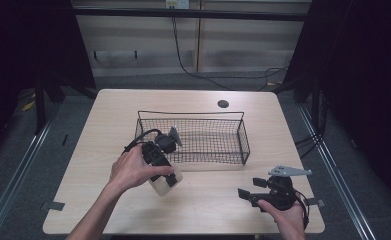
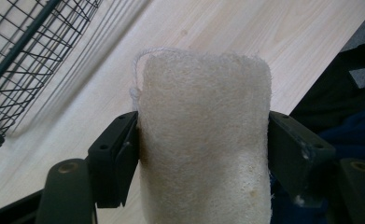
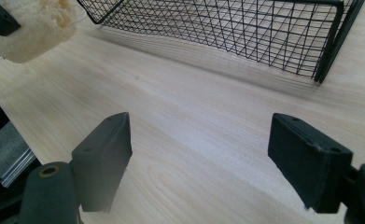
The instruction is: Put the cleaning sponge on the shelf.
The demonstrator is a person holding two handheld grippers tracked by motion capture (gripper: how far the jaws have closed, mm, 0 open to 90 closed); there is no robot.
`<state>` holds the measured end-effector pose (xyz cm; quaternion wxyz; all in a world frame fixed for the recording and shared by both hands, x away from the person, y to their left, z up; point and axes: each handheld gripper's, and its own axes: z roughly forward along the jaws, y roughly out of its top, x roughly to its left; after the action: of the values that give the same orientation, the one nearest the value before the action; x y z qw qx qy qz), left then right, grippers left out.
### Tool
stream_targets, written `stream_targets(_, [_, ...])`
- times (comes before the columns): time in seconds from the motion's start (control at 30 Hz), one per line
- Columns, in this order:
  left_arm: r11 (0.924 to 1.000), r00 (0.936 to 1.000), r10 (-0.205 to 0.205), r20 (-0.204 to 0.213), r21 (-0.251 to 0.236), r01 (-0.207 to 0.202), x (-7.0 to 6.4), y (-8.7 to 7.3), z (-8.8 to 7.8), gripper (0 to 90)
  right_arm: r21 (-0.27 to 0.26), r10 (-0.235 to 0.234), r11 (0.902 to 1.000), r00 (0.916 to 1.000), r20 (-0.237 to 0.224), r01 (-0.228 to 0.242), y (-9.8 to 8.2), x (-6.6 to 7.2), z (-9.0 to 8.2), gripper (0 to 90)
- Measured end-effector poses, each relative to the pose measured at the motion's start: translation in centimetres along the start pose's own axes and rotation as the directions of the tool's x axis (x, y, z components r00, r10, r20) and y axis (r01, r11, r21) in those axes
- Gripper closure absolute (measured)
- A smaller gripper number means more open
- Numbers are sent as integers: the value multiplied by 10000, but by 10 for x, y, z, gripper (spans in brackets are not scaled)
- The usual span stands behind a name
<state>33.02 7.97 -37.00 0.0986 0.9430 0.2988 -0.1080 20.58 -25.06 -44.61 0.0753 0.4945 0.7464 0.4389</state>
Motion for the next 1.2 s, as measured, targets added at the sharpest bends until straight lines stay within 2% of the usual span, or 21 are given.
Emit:
stream_targets(0.17, [10000, 10000, -22, 22, -90, 22, 4, -3, -8, 300, -13, -26, 10000, 10000, 29, 26, 0, 0, 0, 217])
stream_targets(0.27, [9992, 9996, -274, -44, -287, 273, 7, -5, -12, 299, -14, -29, 10000, 10000, 22, 29, 0, 0, 0, 217])
stream_targets(0.33, [9993, 9997, -251, -38, -283, 249, 8, -5, -13, 299, -15, -28, 10000, 10000, 21, 28, 0, 0, 0, 217])
stream_targets(0.4, [9983, 9991, -412, -51, -416, 410, 11, -6, -18, 299, -6, -27, 10000, 10000, 11, 27, 0, 0, 0, 216])
stream_targets(0.93, [9959, 9987, -497, -133, -761, 485, 21, -8, -45, 300, -21, 11, 10000, 10000, -16, -11, 0, 0, 0, 186])
stream_targets(1.2, [9957, 9981, -564, -250, -750, 544, 26, -4, -55, 300, -19, 28, 10000, 10000, -42, -28, 0, 0, 0, 175])
